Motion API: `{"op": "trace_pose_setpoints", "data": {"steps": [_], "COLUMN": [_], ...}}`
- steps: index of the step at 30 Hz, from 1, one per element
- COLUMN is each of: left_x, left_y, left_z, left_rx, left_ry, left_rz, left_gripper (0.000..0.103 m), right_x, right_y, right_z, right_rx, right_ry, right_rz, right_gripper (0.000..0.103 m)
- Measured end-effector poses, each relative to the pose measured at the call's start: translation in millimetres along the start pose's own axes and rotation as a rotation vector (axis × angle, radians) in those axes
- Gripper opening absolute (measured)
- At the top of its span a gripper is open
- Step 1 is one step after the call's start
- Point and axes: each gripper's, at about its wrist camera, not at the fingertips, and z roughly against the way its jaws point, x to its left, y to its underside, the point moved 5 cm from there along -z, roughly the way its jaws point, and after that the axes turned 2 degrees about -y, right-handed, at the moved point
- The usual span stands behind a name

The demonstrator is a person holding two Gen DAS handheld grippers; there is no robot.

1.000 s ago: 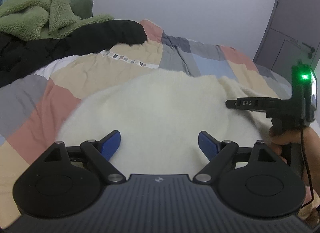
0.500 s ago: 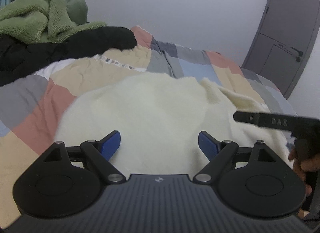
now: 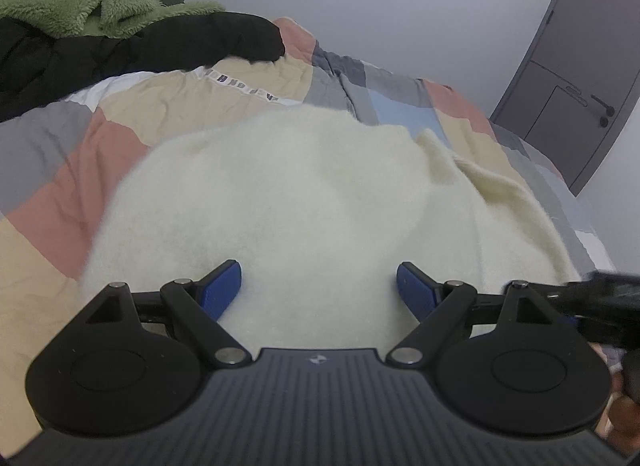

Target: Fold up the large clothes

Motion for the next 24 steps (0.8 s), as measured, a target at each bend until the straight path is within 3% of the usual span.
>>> {"op": "trace_pose_setpoints", "data": {"steps": [2,4,10,14,18,24], "left_x": [-1,-1,-2,-2,-3,-3], "left_y": [0,0,-1,-1,-1,-1], "left_z": [-1,-1,-1,-1,-1,1], "left_rx": [0.0,0.0,0.002,0.001,-0.001,-0.009], "left_ry": [-0.004,-0.008,-0.015,-0.017,-0.02,-0.021], "left_rz": [0.0,0.0,0.004,0.006,0.006,0.019], "left_gripper": [0.088,0.088,0.088,0.089,0.09,0.09], "right_x": [-3,-5,-15,-20,-35,-62], "right_y": [6,13,30,46,54,37], "right_z": [8,12,12,-2,-21,-23], "right_rx": [0.013,0.029,0.101,0.214,0.231,0.111], "right_ry": [-0.069,-0.134,-0.242,-0.328,-0.223,-0.235], "right_rz": [-0.096,-0.176,-0.392,-0.559,-0.592,-0.739], "right_gripper": [0.081,0.09,0.091,0.089,0.09,0.09]}}
